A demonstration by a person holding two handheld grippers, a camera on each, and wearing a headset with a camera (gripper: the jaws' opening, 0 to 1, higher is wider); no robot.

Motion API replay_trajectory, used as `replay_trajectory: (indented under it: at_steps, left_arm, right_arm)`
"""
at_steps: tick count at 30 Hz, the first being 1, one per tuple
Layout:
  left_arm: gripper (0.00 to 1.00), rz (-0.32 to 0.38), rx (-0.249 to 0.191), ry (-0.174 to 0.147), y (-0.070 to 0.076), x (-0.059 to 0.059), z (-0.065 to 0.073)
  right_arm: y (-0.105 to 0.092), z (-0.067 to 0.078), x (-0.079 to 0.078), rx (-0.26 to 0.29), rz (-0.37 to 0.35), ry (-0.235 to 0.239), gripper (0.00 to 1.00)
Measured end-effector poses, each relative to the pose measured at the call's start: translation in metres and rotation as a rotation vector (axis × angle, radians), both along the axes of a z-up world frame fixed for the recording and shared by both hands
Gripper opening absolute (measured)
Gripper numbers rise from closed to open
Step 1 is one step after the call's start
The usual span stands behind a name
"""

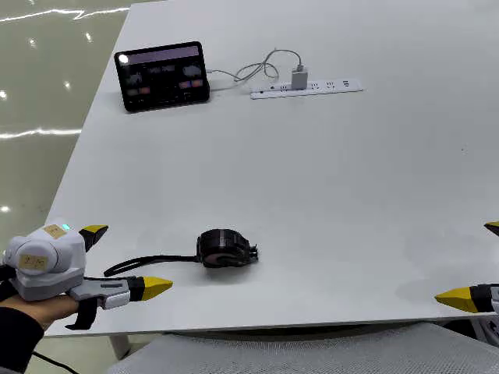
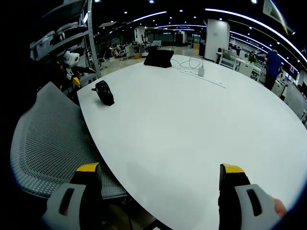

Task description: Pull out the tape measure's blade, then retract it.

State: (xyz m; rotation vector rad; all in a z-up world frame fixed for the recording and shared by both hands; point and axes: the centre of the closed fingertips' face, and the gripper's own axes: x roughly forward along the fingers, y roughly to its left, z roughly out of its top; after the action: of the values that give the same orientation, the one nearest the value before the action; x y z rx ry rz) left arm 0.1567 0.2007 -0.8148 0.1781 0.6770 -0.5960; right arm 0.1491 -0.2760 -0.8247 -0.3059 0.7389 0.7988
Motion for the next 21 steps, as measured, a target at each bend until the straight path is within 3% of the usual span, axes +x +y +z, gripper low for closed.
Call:
replay_trajectory:
  at_steps: [12,21]
  left_arm:
    - [1.00,-0.016,0.007,0.023,-0.0036,-0.0068,-0.0071]
    - [1.00,-0.024,0.010,0.028,-0.0008,-0.0059,-0.0069]
  right_arm:
    - [-0.0032,-0.0033,0.0000,-0.004,0.002,0.014,0.98]
    - [-0.0015,-0.0024,0.0024,-0.005,0.012,-0.003,1.00]
